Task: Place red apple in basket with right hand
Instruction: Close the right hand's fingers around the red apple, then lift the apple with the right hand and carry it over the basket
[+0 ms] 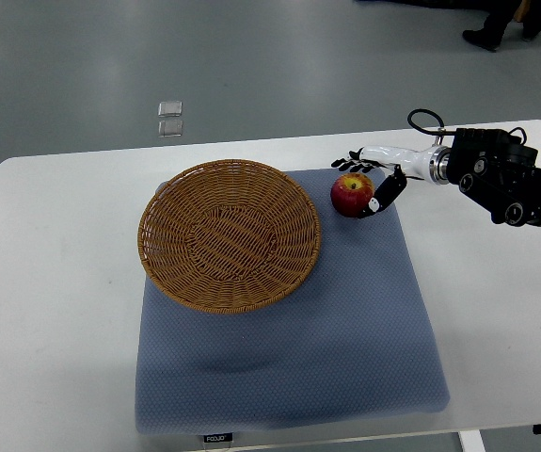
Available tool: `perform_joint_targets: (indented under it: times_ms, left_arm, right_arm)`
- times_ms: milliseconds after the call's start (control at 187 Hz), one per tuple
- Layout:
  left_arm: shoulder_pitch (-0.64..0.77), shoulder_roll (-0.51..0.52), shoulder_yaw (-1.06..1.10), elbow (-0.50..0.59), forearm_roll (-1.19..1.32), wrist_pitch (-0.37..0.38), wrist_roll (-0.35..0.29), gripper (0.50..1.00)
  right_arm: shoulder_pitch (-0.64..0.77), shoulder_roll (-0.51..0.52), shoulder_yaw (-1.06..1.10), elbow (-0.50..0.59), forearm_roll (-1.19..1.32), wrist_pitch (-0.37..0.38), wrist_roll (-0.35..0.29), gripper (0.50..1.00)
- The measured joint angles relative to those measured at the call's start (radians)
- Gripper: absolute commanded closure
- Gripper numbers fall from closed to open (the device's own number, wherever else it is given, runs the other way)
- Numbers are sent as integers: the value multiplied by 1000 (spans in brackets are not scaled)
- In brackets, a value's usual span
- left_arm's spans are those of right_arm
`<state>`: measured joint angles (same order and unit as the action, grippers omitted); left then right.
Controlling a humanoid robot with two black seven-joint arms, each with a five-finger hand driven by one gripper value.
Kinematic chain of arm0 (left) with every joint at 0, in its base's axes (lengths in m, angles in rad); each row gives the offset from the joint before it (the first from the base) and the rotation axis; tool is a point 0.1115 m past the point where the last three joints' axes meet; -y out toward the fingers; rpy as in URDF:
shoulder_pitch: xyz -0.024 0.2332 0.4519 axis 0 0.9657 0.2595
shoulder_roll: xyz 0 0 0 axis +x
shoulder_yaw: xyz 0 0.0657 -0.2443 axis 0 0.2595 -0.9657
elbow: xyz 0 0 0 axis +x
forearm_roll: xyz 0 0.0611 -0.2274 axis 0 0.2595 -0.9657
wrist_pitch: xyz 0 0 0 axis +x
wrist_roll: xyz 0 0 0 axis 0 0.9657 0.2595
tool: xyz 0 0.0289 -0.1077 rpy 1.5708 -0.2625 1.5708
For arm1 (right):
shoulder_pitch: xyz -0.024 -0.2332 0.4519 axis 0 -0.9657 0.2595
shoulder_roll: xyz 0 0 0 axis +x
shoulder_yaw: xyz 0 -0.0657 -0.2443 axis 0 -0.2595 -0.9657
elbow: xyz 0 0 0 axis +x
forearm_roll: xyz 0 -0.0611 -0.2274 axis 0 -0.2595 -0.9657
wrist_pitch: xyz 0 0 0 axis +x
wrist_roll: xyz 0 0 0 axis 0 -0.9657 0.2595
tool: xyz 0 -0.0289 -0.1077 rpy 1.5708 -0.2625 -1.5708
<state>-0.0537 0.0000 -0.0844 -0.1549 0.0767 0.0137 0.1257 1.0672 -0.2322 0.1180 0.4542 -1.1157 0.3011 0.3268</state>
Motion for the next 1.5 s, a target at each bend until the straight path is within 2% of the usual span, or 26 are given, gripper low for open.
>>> perform_joint_targets:
  times_ms: [85, 91, 155, 203, 208, 230, 363, 422, 475, 481, 513, 566, 572, 593, 892, 1250, 1501]
  left_arm:
    - [0, 0, 0, 0, 0, 0, 0, 500]
    - [0, 0, 0, 0, 0, 0, 0, 500]
    - [0, 0, 0, 0, 0, 0, 0, 500]
    - [0, 0, 1, 0, 0, 1, 0, 500]
    - [0, 0, 1, 0, 0, 1, 0, 500]
    - [0, 0, 1, 0, 0, 1, 0, 500]
    - [0, 0, 1, 0, 0, 1, 0, 500]
    - [0, 0, 1, -1, 0, 1, 0, 500]
    - [0, 0, 0, -1, 0, 1, 0, 500]
    - [0, 0, 0, -1, 0, 1, 0, 500]
    - [0, 0, 0, -1, 0, 1, 0, 500]
    - [0, 0, 0, -2, 0, 1, 0, 500]
    - [0, 0, 0, -2, 0, 1, 0, 500]
    - [0, 0, 0, -2, 0, 1, 0, 500]
    - [0, 0, 0, -2, 0, 0, 0, 500]
    - [0, 0, 0, -2, 0, 0, 0, 500]
    - [0, 0, 0, 0, 0, 0, 0, 500]
  right_arm:
    - [-2, 1, -16, 0, -1, -27, 0, 597]
    - [-2, 1, -17, 0, -1, -29, 0, 613]
    - [-2, 2, -26, 0, -3, -45, -2, 652]
    - [-2, 3, -36, -1, -5, -54, -3, 652]
    - [-2, 3, -36, -1, -5, -54, -3, 670]
    - [-3, 3, -39, -1, -5, -56, -3, 679]
    - [-4, 8, -44, -3, -6, -63, -4, 707]
    - [-5, 10, -44, -3, -6, -69, -4, 740]
    - [-5, 11, -44, -3, -6, -76, -4, 740]
    - [-5, 11, -44, -3, -6, -77, -4, 772]
    - [-6, 11, -44, -3, -6, -81, -4, 791]
    - [-6, 11, -44, -3, -6, -88, -4, 791]
    - [-6, 11, -44, -3, -6, -88, -4, 832]
    - [-6, 11, -44, -3, -6, -91, -3, 842]
    - [50, 7, -23, 27, 12, -127, 47, 848]
    - [177, 19, -29, 229, -1, -119, 119, 822]
    - [207, 173, -125, 280, -87, -116, 145, 795]
